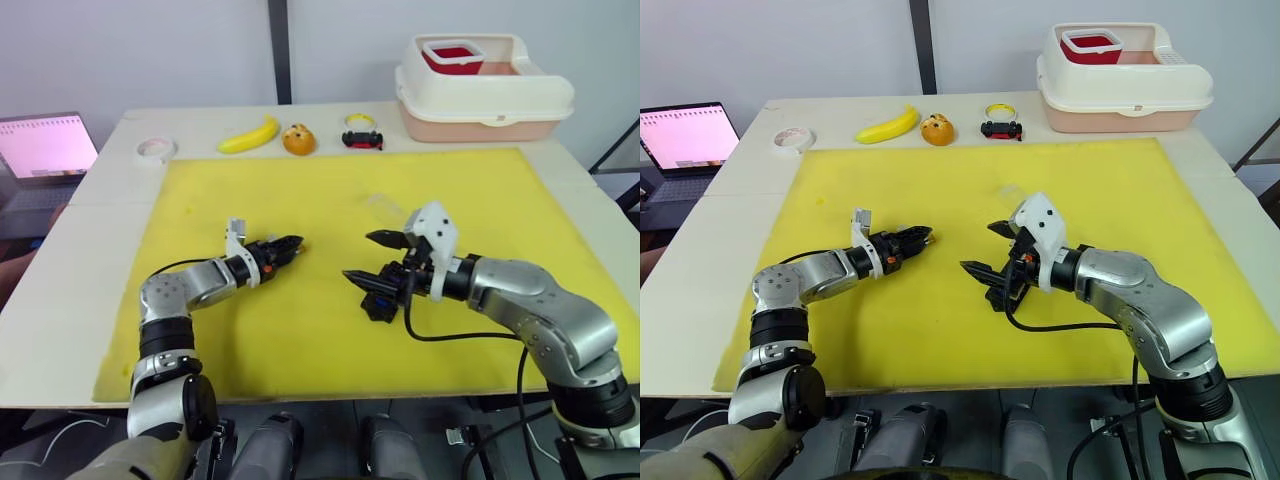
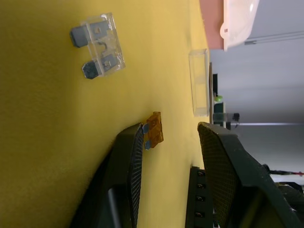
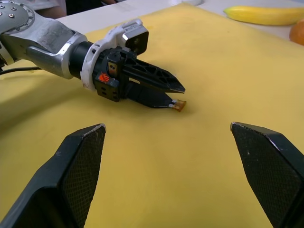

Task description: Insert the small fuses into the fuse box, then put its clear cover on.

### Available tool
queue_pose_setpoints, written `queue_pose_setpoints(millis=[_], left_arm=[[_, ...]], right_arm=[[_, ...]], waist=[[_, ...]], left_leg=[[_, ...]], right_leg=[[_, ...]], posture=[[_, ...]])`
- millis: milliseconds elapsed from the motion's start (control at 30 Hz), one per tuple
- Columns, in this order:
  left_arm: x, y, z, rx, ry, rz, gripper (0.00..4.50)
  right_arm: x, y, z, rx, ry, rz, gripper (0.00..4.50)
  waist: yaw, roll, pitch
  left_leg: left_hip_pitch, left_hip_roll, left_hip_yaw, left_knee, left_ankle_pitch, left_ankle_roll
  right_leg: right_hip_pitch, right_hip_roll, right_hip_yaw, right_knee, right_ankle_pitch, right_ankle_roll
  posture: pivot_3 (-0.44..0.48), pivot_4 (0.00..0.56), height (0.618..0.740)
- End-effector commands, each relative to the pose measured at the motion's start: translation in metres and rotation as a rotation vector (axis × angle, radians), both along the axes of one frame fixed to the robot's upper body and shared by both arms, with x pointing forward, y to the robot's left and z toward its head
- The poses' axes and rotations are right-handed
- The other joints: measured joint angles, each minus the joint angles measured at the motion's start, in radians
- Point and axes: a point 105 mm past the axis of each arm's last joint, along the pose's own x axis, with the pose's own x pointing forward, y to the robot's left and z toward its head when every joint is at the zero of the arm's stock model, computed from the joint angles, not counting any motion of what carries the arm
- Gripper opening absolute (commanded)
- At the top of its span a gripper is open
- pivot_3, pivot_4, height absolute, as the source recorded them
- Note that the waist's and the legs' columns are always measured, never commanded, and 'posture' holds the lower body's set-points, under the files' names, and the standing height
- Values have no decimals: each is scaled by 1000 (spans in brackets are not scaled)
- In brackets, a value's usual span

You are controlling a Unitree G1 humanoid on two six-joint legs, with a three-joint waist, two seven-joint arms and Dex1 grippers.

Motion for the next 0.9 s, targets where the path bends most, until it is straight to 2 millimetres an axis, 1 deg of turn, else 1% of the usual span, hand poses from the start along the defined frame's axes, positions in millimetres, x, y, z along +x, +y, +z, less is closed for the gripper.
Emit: queue_pose_setpoints(millis=[33, 67, 100, 167, 300, 400, 467, 567, 733, 833, 900], left_arm=[[-3, 2, -16, 34, 55, 1, 1580], [-2, 3, -16, 41, 55, 5, 1306], [-2, 4, -17, 47, 55, 8, 934], [-1, 6, -19, 55, 61, 17, 57], [0, 13, -19, 66, 60, 31, 57], [0, 20, -13, 71, 40, 35, 57], [-1, 26, -4, 72, 12, 36, 57], [-7, 37, 15, 70, -53, 30, 57], [-23, 59, 51, 55, -167, 21, 57], [-37, 73, 84, 33, -279, 8, 57], [-44, 76, 103, 23, -344, -5, 57]], right_arm=[[-1, -3, 12, 1, -52, -2, 4500], [-1, -3, 12, 1, -53, -3, 4500], [-1, -3, 12, 1, -53, -3, 4500], [-1, -3, 12, 1, -53, -4, 4500], [-1, -3, 13, -1, -53, -4, 4500], [-3, -5, 14, 4, -48, -6, 4500], [-5, -6, 16, 20, -41, -12, 4500], [-9, -8, 20, 49, -31, -21, 4500], [-19, -8, 25, 99, -5, -23, 4500], [-24, -8, 28, 128, 8, -25, 4500], [-25, -8, 32, 160, 16, -25, 4500]], waist=[[0, 0, 0], [0, 0, 0], [-1, 0, 0], [-1, 0, 0], [-2, 1, 0], [-3, 1, 0], [-6, 1, 0], [-20, 0, 0], [-47, -1, 1], [-48, -1, 1], [-46, -1, 1]], left_leg=[[0, 0, 0, 0, 0, 0], [0, 0, 0, 0, 0, 0], [0, 0, 0, 0, 0, 0], [0, 0, 0, 0, 0, 0], [0, 0, 0, 0, 0, 0], [0, 1, 0, -1, 0, 0], [0, 1, 0, -1, 0, -1], [0, 2, 0, -3, 0, -1], [-1, 2, -1, -5, 0, -1], [-2, 1, -2, -6, 0, -1], [-2, 1, -2, -5, 0, -1]], right_leg=[[0, 0, 0, 0, 0, 0], [0, 0, 0, 0, 0, 0], [0, 0, 0, 0, 0, 0], [0, 0, 0, 0, 0, 0], [0, 0, 0, 0, 0, 0], [0, 1, 0, 0, 0, 0], [-1, 1, 0, 0, 0, 0], [-2, 1, 0, 0, 0, 0], [-7, 2, 1, 1, 0, 0], [-7, 1, 1, 0, 0, 0], [-7, 1, 1, 0, 0, 0]], posture=[[0, 150, 740], [0, 150, 740], [0, 150, 740], [0, 150, 740], [0, 150, 740], [0, 150, 740], [0, 150, 740], [0, 150, 740], [0, 150, 740], [0, 150, 740], [0, 150, 740]])
